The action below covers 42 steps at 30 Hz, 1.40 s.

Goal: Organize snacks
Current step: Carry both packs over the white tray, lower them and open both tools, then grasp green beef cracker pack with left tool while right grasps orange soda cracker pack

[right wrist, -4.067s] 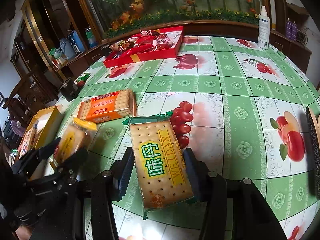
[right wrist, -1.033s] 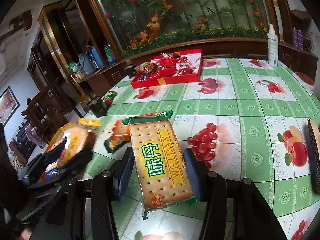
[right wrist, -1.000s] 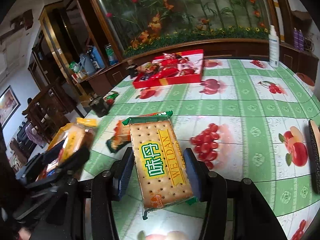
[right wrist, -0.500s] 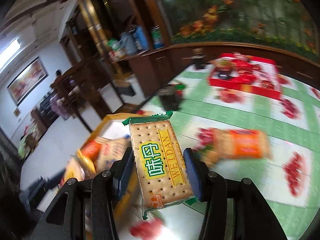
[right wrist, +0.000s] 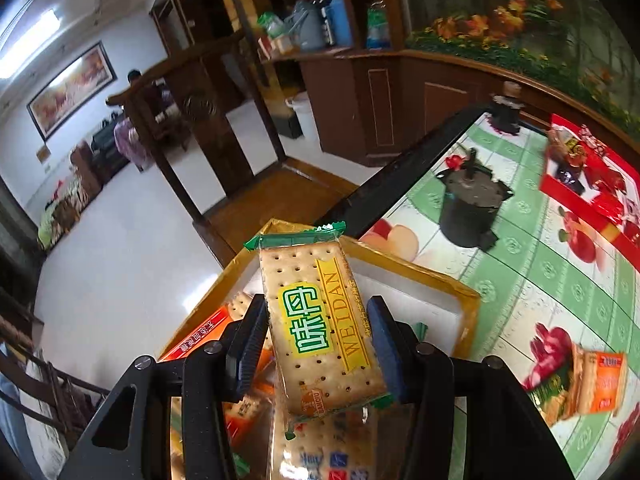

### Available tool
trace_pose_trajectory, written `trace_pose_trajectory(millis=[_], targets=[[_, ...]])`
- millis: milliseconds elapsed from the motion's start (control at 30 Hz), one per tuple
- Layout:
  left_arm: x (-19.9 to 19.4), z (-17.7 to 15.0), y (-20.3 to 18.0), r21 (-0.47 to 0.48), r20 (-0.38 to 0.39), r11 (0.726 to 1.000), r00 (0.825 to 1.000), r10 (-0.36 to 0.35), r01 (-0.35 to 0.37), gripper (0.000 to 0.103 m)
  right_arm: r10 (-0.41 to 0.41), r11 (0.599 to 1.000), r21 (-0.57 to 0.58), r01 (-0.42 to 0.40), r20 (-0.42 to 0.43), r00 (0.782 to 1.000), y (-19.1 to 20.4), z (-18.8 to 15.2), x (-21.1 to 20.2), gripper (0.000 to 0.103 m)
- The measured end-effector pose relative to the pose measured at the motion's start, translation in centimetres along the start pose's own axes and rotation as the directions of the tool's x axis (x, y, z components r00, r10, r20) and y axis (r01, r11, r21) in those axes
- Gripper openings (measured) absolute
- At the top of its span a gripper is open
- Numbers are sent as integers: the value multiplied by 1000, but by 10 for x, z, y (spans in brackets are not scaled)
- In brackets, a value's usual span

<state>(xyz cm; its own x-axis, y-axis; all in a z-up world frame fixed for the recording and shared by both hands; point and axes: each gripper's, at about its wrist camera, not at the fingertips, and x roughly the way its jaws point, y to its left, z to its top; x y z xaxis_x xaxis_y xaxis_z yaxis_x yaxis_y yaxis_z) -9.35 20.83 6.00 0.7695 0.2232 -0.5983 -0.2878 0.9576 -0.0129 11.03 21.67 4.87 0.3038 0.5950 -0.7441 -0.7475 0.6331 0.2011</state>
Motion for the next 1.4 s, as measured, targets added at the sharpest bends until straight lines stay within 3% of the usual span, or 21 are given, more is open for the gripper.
trace_pose_trajectory(millis=[267,533,667,733,833,1033,1167,1233,1400], targets=[[-2,-4,-2,0,11,1000,1000,9,-9,70,16,1000,-10,-16,-29,999,-1,-4,9,55],[-5,-1,-1,-26,7,999,1000,-19,19,81,29,998,57,-34,79,996,-25,-15,-35,56],[-13,0,-6,-23,29,1000,999,-16,17,81,-68,995,75,60,100,993,-58,-20,-52,58],[-18,1,-9,-19,45,1000,999,-13,14,81,-155,986,82,148,85,984,-80,-22,-52,58],[-27,3,-15,-19,69,1000,998,-14,15,81,-336,939,86,334,7,942,-126,-27,-42,58],[-33,7,-28,7,72,999,997,-39,39,81,-451,890,28,455,-93,888,-165,-44,-23,57],[-37,7,-40,37,70,998,996,-55,52,81,-420,905,4,425,-145,896,-180,-57,-20,57],[-37,7,-46,49,65,997,996,-62,59,81,-369,927,11,375,-149,917,-185,-69,-30,57],[-41,7,-62,78,61,993,994,-90,85,81,-345,939,-47,342,-156,926,-182,-113,-65,57]])
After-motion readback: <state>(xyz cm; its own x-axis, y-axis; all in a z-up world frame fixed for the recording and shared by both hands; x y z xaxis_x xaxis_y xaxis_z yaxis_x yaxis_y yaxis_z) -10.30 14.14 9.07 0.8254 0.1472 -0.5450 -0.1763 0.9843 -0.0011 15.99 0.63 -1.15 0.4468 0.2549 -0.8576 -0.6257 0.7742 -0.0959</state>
